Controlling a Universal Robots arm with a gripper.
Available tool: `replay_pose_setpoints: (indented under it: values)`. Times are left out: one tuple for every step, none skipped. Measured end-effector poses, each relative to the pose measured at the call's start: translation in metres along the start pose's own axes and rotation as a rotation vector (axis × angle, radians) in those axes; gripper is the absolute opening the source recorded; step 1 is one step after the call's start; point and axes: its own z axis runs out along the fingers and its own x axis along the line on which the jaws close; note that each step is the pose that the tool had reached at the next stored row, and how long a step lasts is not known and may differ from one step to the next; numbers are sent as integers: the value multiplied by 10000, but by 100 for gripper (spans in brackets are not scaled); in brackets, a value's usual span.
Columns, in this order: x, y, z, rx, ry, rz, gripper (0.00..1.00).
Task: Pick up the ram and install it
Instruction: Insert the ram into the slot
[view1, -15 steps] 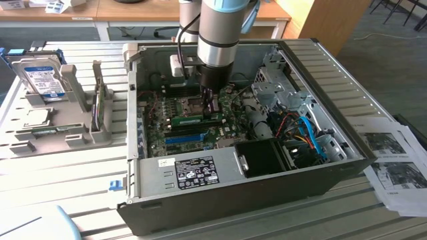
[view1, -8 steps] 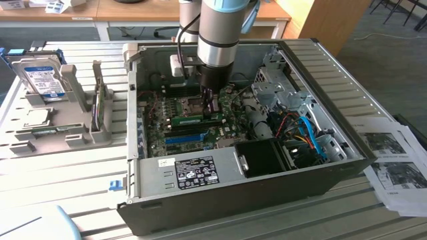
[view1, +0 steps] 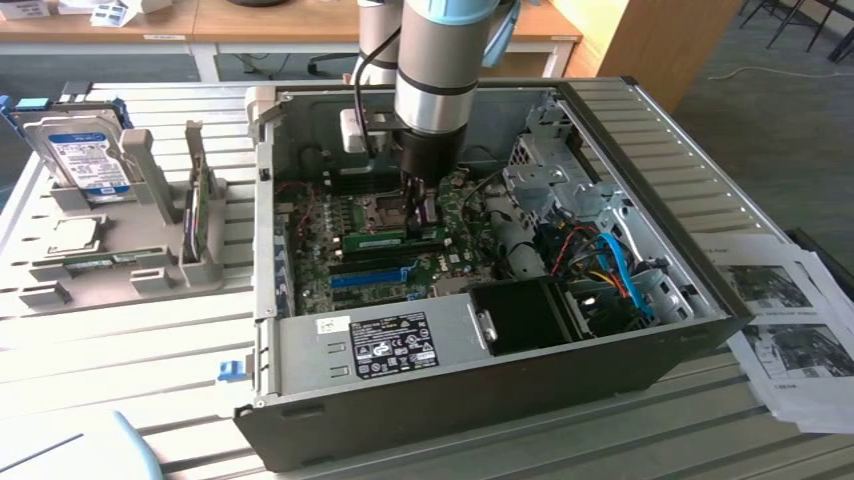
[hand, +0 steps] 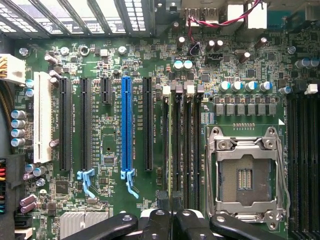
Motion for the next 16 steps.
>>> replay_pose_setpoints:
  values:
    - [0, 0, 0, 0, 0, -6, 11]
    - [0, 0, 0, 0, 0, -11, 11]
    - [0, 0, 0, 0, 0, -14, 11]
    - [0, 0, 0, 1, 0, -22, 11]
    - [0, 0, 0, 1, 1, -37, 11]
    - [0, 0, 0, 0, 2, -53, 11]
    - [0, 0, 0, 1, 2, -70, 11]
    - [0, 0, 0, 1, 2, -86, 11]
    - [0, 0, 0, 1, 3, -102, 11]
    - [0, 0, 0, 1, 3, -109, 11]
    - [0, 0, 0, 1, 3, -109, 11]
    - [0, 0, 0, 1, 3, -110, 11]
    - [0, 0, 0, 1, 3, -110, 11]
    - [0, 0, 0, 1, 3, -110, 11]
    - [0, 0, 0, 1, 3, -111, 11]
    - [0, -1, 0, 1, 3, -110, 11]
